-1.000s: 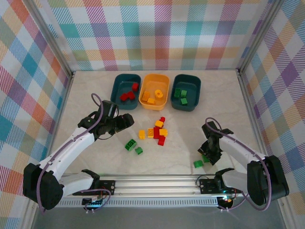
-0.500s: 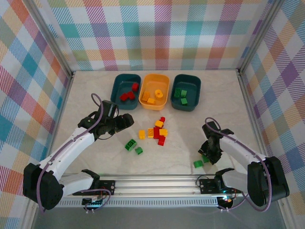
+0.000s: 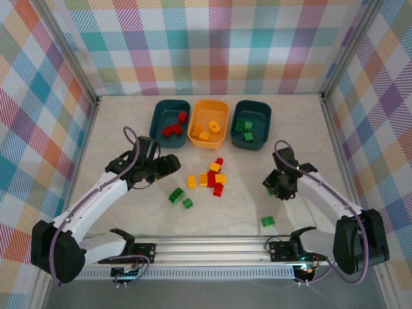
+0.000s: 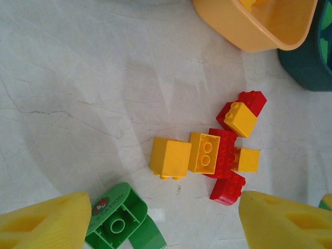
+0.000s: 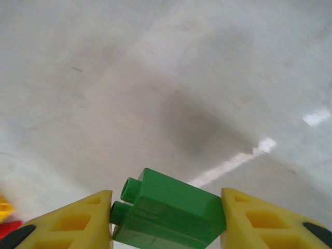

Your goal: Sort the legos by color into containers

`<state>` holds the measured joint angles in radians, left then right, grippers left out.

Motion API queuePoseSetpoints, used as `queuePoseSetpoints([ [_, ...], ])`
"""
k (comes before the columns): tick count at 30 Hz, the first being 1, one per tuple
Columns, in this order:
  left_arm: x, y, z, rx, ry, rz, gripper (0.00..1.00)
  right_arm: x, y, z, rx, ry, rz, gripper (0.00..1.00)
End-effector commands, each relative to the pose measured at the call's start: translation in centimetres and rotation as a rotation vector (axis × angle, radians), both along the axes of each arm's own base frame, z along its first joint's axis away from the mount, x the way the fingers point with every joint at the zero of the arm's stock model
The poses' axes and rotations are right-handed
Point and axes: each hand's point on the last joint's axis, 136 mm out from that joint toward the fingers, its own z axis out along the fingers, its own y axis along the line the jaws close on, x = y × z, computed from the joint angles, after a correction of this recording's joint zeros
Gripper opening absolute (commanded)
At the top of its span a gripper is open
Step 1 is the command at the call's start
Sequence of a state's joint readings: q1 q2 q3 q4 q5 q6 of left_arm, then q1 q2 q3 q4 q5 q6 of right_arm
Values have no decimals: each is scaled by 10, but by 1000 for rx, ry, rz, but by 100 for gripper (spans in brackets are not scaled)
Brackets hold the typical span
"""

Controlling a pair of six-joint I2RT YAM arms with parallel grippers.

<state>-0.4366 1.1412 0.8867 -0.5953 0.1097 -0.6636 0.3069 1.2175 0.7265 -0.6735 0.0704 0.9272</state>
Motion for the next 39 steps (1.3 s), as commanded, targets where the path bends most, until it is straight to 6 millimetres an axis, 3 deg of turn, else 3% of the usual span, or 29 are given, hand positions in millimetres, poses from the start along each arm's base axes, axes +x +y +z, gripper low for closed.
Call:
queuePoseSetpoints([
  [1, -7, 6, -4, 38, 12, -8, 75, 55, 12, 37, -5, -163, 61, 32],
  [6, -16, 10, -13, 60, 47, -19, 75, 129, 29, 74, -50, -298, 140, 32],
  [12, -33, 12, -27, 59, 110, -35, 75, 207, 60, 66, -83, -301, 311, 33],
  [14, -38, 14, -28, 57, 115, -28, 75, 224, 65, 53, -105, -267, 364, 33],
  [19, -48, 21, -25, 55, 101, -16, 75, 260, 71, 45, -156, -249, 421, 37],
  [22, -50, 21, -22, 52, 98, -19, 75, 272, 71, 51, -178, -253, 429, 51],
  [24, -50, 19, -21, 43, 101, -23, 75, 276, 67, 60, -208, -258, 419, 64],
  [28, -48, 17, -19, 27, 95, -20, 75, 275, 62, 81, -234, -279, 418, 69],
  [32, -44, 14, -16, 13, 82, -20, 75, 261, 57, 101, -240, -298, 424, 70],
  [35, -41, 10, -16, 5, 83, -27, 75, 234, 54, 112, -219, -296, 441, 70],
  [39, -39, 6, -20, -3, 87, -34, 75, 161, 36, 117, -232, -233, 446, 73],
])
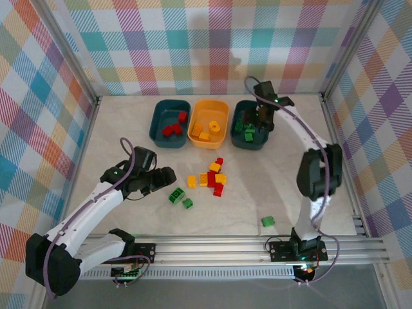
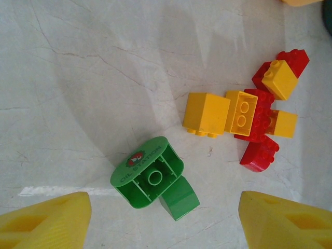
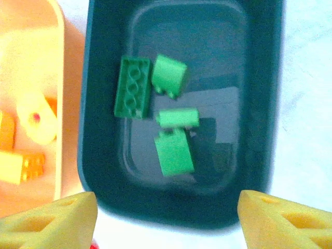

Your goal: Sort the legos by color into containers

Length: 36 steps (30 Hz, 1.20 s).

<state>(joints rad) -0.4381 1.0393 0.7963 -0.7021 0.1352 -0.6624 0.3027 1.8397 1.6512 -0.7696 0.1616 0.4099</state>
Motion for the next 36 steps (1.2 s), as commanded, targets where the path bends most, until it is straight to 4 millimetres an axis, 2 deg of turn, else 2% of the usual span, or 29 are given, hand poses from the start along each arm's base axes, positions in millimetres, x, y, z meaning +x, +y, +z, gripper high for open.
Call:
queuePoseSetpoints([
  [1, 4, -10, 1, -31, -9, -20, 75, -73, -15, 10, -14, 67, 18, 75],
  [4, 8, -17, -2, -42, -7, -33, 75, -144, -23, -7, -38, 183, 34, 76],
  [7, 16, -19, 3, -31, -36, -20, 74, -208, -23, -34, -9, 335, 38, 75],
  [11, 24, -21, 19, -49, -106, -3, 74, -268, -22, -67, 12, 482, 24, 75],
  [13, 25, -21, 25, -55, -121, 3, 74, -286, -28, -77, -4, 519, -1, 76],
  [17, 26, -22, 24, -46, -114, -5, 74, -305, -18, -91, 65, 578, -23, 77],
  [22, 28, -26, 19, -50, -90, -14, 74, -324, -30, -121, 29, 603, -131, 78],
  [27, 29, -29, 17, -49, -86, -22, 74, -330, -33, -128, 20, 593, -127, 76],
  [36, 23, -32, 14, -50, -81, -22, 74, -331, -22, -139, -36, 624, -58, 77],
])
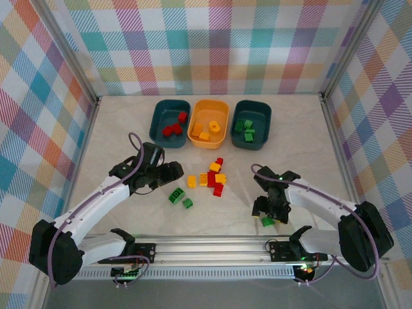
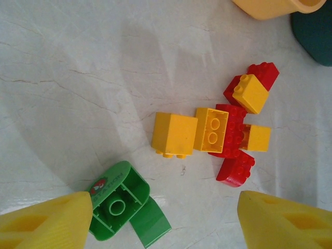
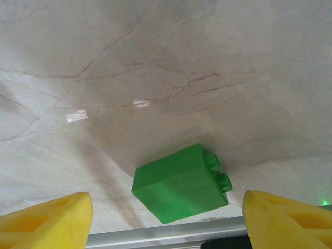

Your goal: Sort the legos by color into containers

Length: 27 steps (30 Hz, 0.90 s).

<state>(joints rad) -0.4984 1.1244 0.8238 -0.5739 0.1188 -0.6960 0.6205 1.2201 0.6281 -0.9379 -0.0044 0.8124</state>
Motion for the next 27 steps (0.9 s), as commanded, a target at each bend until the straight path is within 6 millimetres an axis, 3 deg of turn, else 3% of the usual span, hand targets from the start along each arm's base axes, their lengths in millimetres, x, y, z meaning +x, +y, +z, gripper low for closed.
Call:
queuePoseSetpoints([
  [1, -1, -3, 10, -14, -24, 2, 74, 1, 1, 0, -31, 4, -4, 78],
  [7, -5, 0, 11, -10, -29, 7, 74, -1, 2, -1, -46, 18, 0, 78],
  [20, -11, 4, 10, -3, -28, 7, 74, 11, 40, -9, 5, 12, 55, 67],
  [27, -12, 4, 8, 0, -26, 6, 74, 17, 37, -6, -44, -30, 58, 60],
])
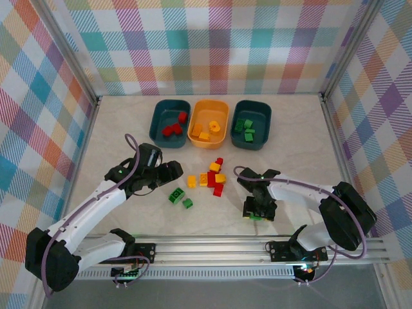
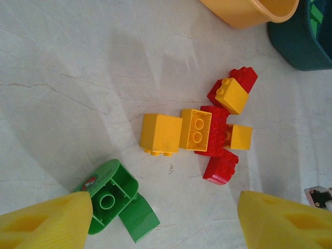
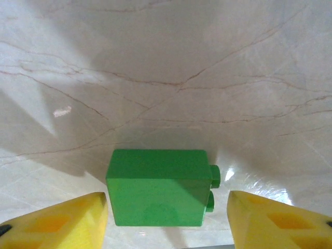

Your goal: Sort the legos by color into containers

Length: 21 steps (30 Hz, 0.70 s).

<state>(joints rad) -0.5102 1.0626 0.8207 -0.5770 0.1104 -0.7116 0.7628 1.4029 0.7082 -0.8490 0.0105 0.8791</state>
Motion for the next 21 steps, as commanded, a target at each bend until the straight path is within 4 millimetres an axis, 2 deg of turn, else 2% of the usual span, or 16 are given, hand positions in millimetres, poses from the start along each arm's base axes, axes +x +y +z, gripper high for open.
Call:
queuePoseSetpoints([
  [1, -8, 4, -7, 28, 20, 0, 74, 9, 1, 7, -15, -43, -16, 59],
  [8, -7, 3, -11, 27, 31, -3, 74, 10, 6, -4, -4, -26, -19, 56],
  [12, -9, 5, -9, 36, 25, 0, 74, 13, 7, -4, 9, -54, -31, 47],
  [17, -8, 5, -11, 42, 30, -3, 74, 31, 10, 18, 16, -147, -10, 36],
  [21, -10, 3, -12, 35, 53, 0, 74, 63, 20, 46, 22, -268, 23, 34],
])
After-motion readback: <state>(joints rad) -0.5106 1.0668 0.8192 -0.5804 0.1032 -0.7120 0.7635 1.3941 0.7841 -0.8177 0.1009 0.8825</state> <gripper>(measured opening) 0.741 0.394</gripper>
